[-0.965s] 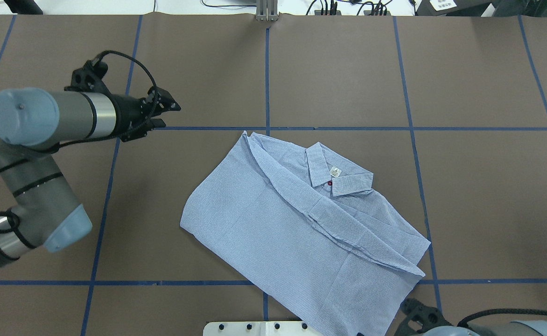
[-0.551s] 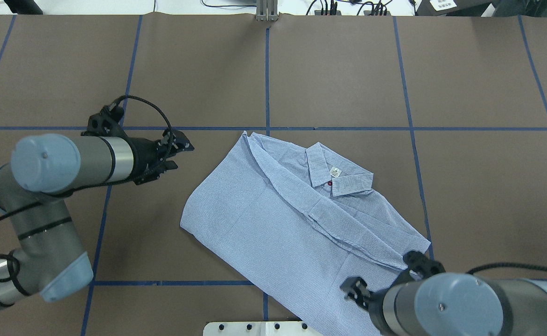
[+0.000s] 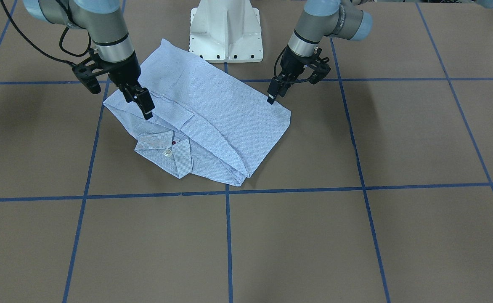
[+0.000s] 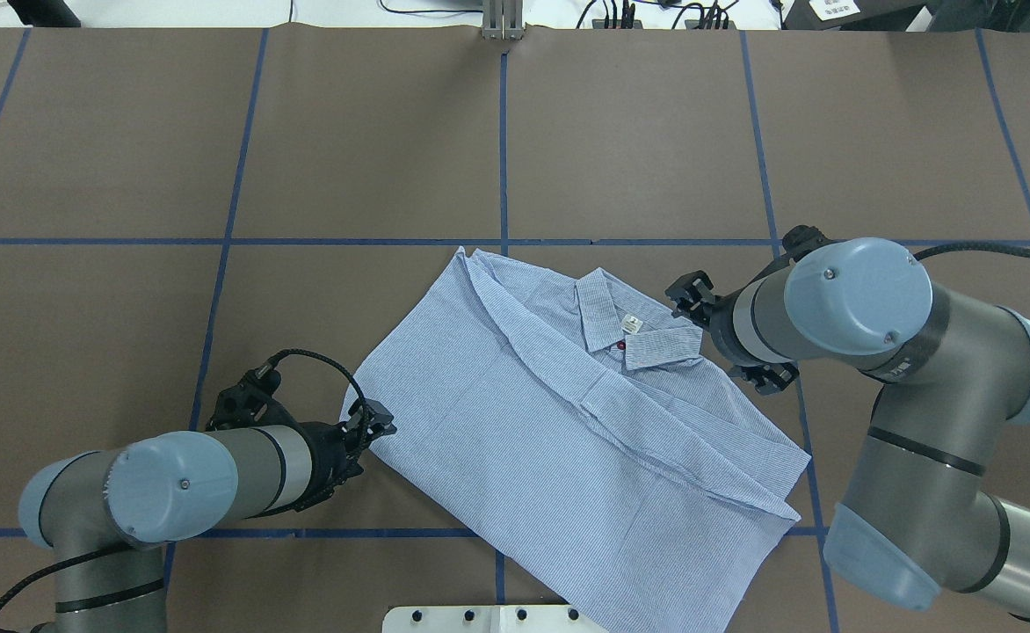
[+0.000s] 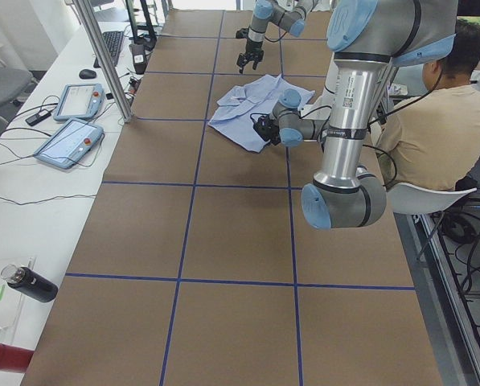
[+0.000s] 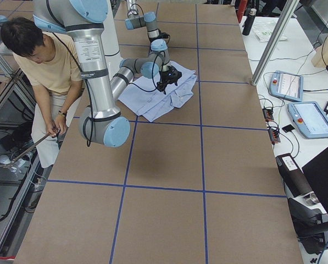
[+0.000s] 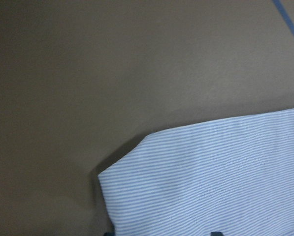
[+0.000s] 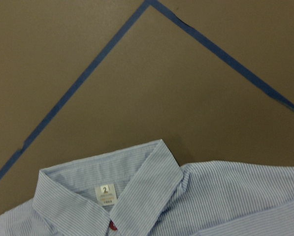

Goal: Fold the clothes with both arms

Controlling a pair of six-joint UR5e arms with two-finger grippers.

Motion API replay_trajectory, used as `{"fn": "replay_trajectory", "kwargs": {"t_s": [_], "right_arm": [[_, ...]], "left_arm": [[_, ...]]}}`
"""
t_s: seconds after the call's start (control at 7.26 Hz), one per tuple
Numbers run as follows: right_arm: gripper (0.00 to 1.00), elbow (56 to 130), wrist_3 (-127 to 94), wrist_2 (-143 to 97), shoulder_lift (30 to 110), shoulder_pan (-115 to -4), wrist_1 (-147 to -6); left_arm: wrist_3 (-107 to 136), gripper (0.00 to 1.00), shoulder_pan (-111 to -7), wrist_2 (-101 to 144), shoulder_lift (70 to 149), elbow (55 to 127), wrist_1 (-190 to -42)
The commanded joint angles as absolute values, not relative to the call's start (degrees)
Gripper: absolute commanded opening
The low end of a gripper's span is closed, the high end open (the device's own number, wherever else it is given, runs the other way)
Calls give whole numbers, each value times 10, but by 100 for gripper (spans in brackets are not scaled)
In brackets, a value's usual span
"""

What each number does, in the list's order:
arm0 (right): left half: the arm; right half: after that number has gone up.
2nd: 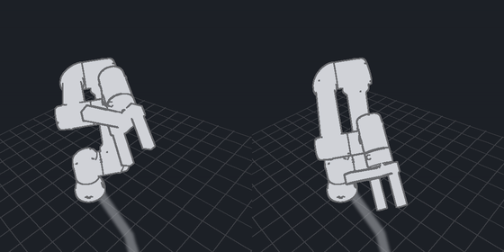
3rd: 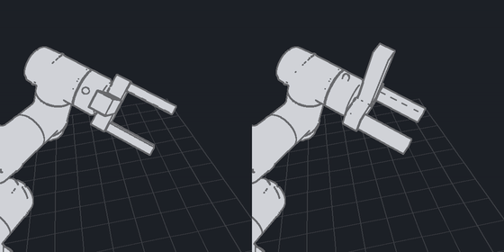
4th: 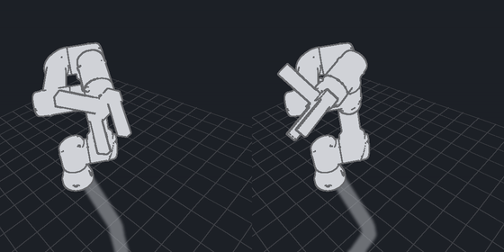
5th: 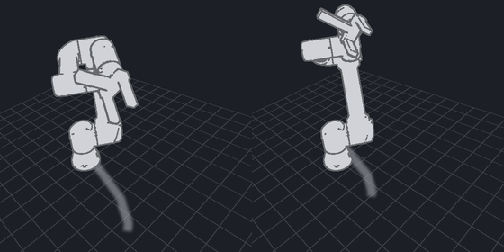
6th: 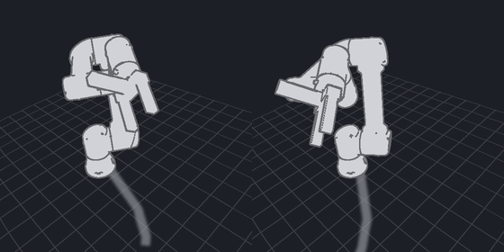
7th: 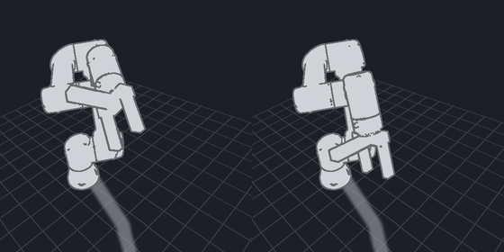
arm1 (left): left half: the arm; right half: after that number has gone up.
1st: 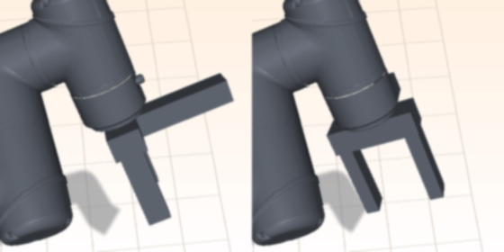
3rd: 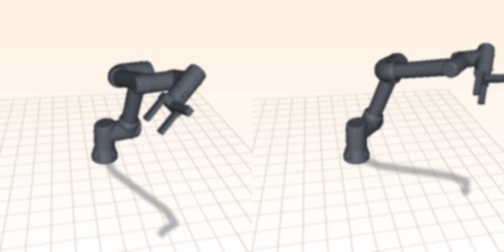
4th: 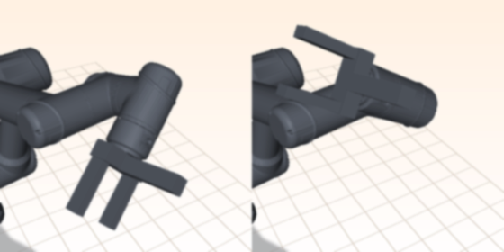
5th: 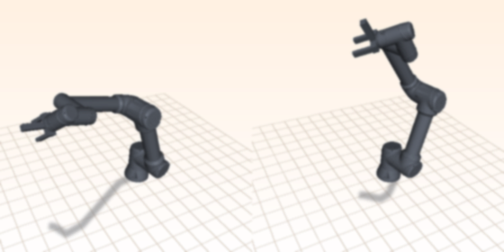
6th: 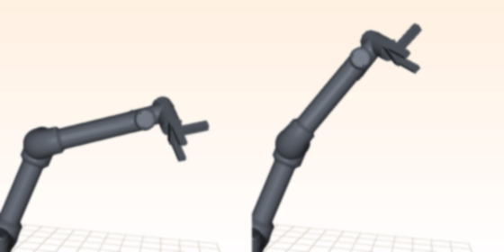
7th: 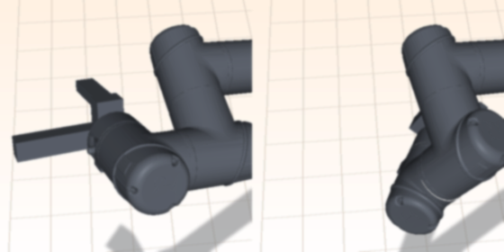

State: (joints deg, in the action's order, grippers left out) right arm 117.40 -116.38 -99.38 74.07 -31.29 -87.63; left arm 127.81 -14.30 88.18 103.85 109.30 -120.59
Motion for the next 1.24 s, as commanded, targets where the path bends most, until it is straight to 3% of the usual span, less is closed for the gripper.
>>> {"fn": "replay_trajectory", "kwargs": {"t_s": [0.0, 1.1], "right_arm": [[100, 1161, -1150, -1005, 737, -324, -876], [100, 1154, -1149, -1006, 739, -324, -875]], "left_arm": [[1285, 70, -135, 882, 1043, 1089, -1206], [1284, 68, -136, 868, 1058, 1076, -1209]]}}
